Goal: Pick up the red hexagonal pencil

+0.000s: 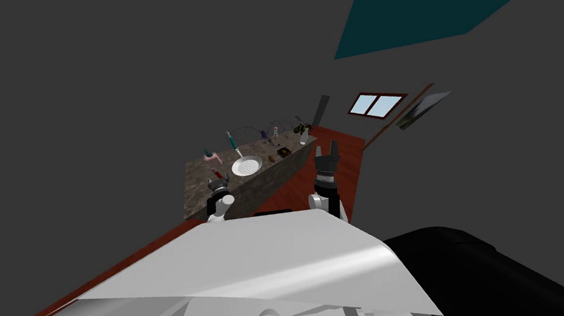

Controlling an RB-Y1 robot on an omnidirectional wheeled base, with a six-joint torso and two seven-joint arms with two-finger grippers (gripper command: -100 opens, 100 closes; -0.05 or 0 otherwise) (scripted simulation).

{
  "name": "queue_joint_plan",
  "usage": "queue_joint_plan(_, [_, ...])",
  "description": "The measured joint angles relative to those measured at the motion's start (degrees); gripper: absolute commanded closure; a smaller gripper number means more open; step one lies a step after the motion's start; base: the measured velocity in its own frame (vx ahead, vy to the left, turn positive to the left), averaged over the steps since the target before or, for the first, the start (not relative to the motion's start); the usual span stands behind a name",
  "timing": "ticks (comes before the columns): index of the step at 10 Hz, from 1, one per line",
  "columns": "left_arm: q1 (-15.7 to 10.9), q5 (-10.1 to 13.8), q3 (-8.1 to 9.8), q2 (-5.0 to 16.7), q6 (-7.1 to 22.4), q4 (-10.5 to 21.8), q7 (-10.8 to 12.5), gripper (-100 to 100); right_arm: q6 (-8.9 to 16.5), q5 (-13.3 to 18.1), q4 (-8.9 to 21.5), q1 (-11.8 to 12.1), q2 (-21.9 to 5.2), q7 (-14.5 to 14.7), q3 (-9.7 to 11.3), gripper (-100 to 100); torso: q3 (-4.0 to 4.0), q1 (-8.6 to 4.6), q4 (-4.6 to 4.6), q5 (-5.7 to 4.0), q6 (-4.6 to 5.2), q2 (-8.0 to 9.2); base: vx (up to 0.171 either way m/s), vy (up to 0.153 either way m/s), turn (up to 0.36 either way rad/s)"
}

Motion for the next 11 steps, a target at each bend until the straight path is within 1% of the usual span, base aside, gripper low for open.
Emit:
queue_joint_plan(1, [-1.56, -0.75, 0.40, -0.52, 0.40, 0.86, -0.35, -100, 0.00, 0.00, 0.00, 0.01, 0.00, 0.00, -0.01, 0, 0.03, 0.01, 0.00, 0.00, -0.05, 0.07, -0.064, 0.002, 0.133])
queue_joint_plan(3, [-5.59, -1.40, 0.55, -0.42, 0.23, 4.31, -0.26, -100, 0.00, 0.00, 0.00, 0.00, 0.00, 0.00, 0.00, 0, 0.00, -0.02, 0.00, -0.01, 0.00, -0.01, -0.017, 0.001, -0.013])
queue_joint_plan(4, [-6.17, -1.47, 0.43, -0.44, 0.18, 5.12, -0.17, -100, 0.00, 0.00, 0.00, 0.00, 0.00, 0.00, 0.00, 0, -0.05, -0.02, -0.02, 0.00, -0.02, -0.08, -0.056, 0.018, 0.180])
queue_joint_plan(5, [-7.92, -2.39, 0.21, -0.19, -0.37, 7.11, 0.46, -100, 0.00, 0.00, 0.00, 0.01, 0.00, 0.00, -0.01, 0, 0.01, 0.05, -0.01, 0.01, -0.05, 0.03, -0.070, 0.008, 0.140])
queue_joint_plan(6, [-9.27, -2.85, 0.35, -0.33, -0.37, 8.20, 0.58, -100, 0.00, 0.00, 0.00, 0.00, 0.00, 0.00, 0.00, 0, 0.05, 0.02, 0.01, 0.00, -0.03, 0.09, -0.031, 0.003, 0.011])
queue_joint_plan(7, [-10.93, -2.87, 0.60, -0.10, -0.02, 9.50, 0.54, -100, 0.00, 0.00, 0.00, 0.00, 0.00, 0.00, 0.00, 0, 0.01, -0.01, 0.00, 0.00, -0.01, 0.01, -0.001, 0.005, -0.016])
queue_joint_plan(8, [-11.86, -3.00, 0.44, -0.16, -0.25, 10.94, 0.64, -100, 0.00, 0.00, 0.00, 0.00, 0.00, 0.00, 0.00, 0, -0.05, -0.01, -0.03, 0.00, -0.01, -0.08, -0.041, 0.013, 0.230])
queue_joint_plan(10, [-15.65, -4.36, 0.38, 0.25, -1.03, 15.17, 1.51, -100, 0.00, 0.00, 0.00, 0.00, 0.00, 0.00, 0.00, 0, 0.03, 0.03, 0.00, 0.01, -0.01, 0.06, -0.049, 0.012, 0.043])
queue_joint_plan(11, [-17.09, -4.47, 0.51, 0.15, -0.90, 16.49, 1.44, -100, 0.00, 0.00, 0.00, 0.00, 0.00, 0.00, 0.00, 0, 0.01, 0.00, 0.00, 0.00, 0.00, 0.01, -0.061, 0.021, 0.168])
